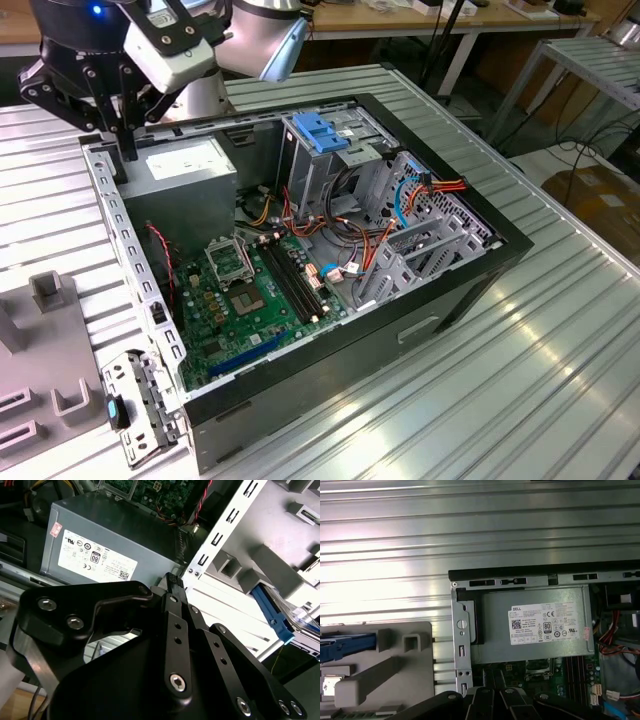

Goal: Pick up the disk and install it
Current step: 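Reach for the disk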

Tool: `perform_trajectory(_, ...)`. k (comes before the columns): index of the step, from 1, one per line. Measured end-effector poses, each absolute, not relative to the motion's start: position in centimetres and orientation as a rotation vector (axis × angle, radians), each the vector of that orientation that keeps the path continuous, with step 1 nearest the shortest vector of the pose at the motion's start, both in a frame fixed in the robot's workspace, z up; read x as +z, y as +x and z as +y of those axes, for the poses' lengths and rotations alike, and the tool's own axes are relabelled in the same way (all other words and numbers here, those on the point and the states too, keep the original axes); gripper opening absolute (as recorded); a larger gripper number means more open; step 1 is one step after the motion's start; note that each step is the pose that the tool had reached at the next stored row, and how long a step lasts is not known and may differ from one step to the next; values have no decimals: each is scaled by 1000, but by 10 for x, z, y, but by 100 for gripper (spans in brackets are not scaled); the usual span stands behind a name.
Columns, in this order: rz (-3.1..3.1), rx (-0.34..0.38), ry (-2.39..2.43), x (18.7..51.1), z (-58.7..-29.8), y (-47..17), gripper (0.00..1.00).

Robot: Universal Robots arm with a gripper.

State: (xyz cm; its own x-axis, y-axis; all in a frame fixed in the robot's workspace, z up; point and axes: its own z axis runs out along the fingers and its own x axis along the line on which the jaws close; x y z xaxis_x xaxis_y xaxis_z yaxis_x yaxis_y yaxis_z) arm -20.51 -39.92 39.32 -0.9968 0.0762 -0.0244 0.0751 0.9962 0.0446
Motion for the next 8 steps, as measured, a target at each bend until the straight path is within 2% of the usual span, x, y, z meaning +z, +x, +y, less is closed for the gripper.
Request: perform_trajectory(8, 3113, 68, 118, 393, -399, -212, 11)
